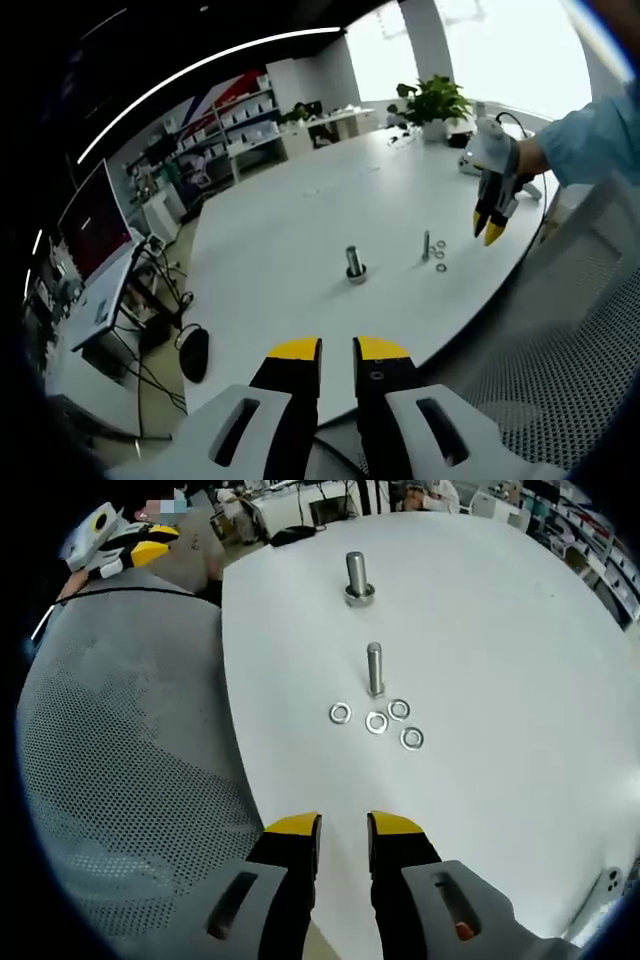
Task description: Place the washer onto the threaded stud by aligning its center hole with the stud, sliding it down to the base, and recovering from edge contact or off-axis alignment until the washer reaches the visible bottom stop.
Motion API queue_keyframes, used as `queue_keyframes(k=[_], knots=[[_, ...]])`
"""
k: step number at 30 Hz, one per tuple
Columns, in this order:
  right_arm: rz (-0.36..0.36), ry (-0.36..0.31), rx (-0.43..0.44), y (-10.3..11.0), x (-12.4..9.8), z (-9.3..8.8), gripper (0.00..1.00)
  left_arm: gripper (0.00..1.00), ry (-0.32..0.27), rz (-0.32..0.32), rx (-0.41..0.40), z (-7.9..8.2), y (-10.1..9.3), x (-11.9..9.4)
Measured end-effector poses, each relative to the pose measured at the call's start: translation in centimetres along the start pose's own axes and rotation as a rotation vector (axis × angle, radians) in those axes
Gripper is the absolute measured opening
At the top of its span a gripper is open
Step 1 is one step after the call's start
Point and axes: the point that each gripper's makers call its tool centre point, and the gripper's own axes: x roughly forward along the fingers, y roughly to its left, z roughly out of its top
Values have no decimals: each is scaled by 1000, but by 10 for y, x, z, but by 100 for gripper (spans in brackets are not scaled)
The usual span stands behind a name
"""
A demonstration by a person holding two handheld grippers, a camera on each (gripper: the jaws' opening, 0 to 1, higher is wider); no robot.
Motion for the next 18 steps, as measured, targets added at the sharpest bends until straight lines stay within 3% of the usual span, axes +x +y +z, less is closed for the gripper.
queue_keyframes(k=[10,18], knots=[[-23,39,-19,-5,14,-5,21,10,10,-4,1,-2,0,1],[-56,108,-94,-10,19,-15,21,10,8,-7,3,-1,-1,1]])
